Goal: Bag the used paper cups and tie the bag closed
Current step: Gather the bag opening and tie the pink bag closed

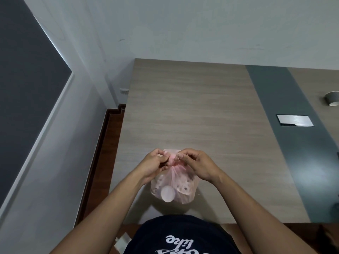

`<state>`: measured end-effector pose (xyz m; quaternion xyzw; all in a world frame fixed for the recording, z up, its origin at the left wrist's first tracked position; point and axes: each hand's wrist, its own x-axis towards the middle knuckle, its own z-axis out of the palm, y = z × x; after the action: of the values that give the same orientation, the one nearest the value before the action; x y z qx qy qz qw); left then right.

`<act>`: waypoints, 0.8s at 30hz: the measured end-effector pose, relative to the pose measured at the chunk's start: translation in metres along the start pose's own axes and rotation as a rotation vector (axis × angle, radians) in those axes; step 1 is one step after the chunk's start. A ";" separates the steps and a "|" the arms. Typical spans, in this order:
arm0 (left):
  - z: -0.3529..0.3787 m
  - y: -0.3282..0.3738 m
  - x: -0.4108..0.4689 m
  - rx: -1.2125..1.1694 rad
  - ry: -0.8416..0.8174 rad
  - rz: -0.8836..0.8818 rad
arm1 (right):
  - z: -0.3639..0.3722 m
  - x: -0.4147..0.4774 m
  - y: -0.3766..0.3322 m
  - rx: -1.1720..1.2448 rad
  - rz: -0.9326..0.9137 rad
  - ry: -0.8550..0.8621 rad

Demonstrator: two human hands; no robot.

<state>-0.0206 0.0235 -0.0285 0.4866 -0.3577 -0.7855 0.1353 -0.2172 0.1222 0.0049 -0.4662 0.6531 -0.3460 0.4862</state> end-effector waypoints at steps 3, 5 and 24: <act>0.002 -0.003 0.001 0.039 0.095 0.049 | 0.000 -0.003 0.009 0.043 0.067 -0.025; 0.003 -0.007 0.003 0.076 0.152 0.073 | 0.000 -0.004 0.019 0.053 0.110 -0.070; -0.009 -0.049 0.007 0.620 0.076 0.218 | 0.010 -0.014 0.059 0.233 0.268 -0.036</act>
<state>-0.0092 0.0507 -0.0697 0.4925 -0.6245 -0.6012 0.0773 -0.2225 0.1548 -0.0467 -0.3216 0.6559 -0.3431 0.5904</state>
